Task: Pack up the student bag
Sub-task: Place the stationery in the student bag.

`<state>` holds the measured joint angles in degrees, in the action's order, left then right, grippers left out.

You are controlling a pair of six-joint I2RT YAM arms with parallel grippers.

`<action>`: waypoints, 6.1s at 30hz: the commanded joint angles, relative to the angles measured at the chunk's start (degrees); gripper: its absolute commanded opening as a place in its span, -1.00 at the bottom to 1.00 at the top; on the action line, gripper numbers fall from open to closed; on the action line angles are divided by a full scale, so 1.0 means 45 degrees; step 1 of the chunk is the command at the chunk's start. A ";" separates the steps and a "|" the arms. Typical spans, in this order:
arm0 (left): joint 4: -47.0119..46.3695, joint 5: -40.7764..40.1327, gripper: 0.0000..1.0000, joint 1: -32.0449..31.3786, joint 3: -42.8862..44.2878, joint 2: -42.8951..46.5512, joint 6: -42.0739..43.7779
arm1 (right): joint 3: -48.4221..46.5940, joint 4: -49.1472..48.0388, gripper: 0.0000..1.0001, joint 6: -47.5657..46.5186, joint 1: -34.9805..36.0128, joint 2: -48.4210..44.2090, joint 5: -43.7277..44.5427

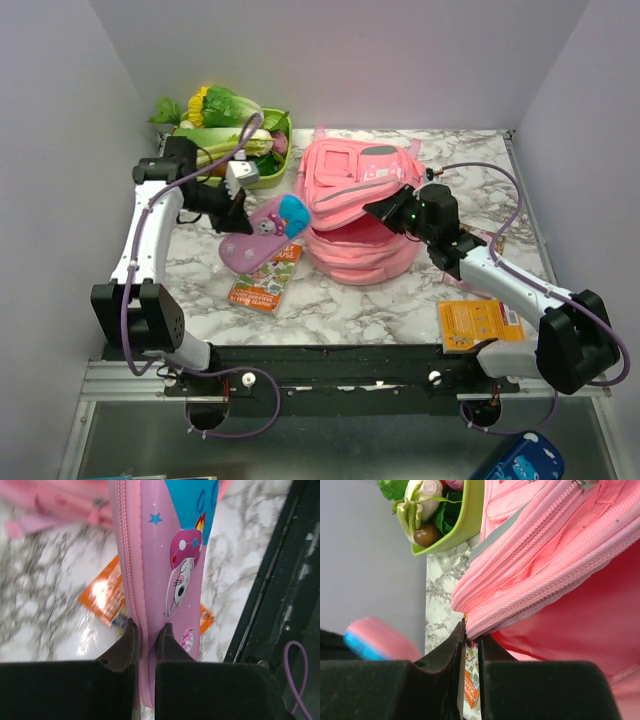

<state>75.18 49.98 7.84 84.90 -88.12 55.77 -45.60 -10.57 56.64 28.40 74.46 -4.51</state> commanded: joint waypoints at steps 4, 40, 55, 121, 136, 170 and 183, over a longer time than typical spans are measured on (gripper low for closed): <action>0.0366 0.0263 -1.00 -0.5057 0.1503 0.0501 -0.2957 | -0.0900 -0.0659 -0.99 -0.0283 0.0055 -0.0081 -0.0384; -1.9005 0.0733 -1.00 -0.6507 -0.5291 -0.0891 -2.3248 | -0.1389 0.0200 -0.99 -0.0693 0.0836 -0.0237 0.0162; -1.6728 0.0766 0.97 -0.6702 -0.5215 -0.0264 -2.2654 | -0.1818 0.0258 -0.99 -0.0731 0.0934 0.0544 0.0299; -1.1783 -0.4445 0.03 -1.1994 -0.4978 0.0304 -0.8779 | -0.1701 0.1157 -0.99 -0.0673 0.0915 -0.0159 -0.0129; -1.4949 -1.1476 0.10 -1.2444 -0.5098 -0.1199 -0.8507 | -0.1975 0.1391 -0.99 -0.0635 0.0973 -0.0628 -0.0423; -1.4880 -1.2229 -0.01 -1.4105 -0.5280 0.0047 -0.8153 | -0.1858 0.1977 -0.99 -0.0888 0.0916 -0.0706 -0.0012; -0.9614 -0.4265 0.08 -0.8427 -0.3164 0.1750 -0.7591 | -0.0551 0.3890 -0.99 -0.2175 -0.0335 -0.1428 0.0475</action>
<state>28.18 25.41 -37.43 70.76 -79.90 19.46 -51.00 3.22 51.37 27.57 70.87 -4.10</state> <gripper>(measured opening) 0.530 0.145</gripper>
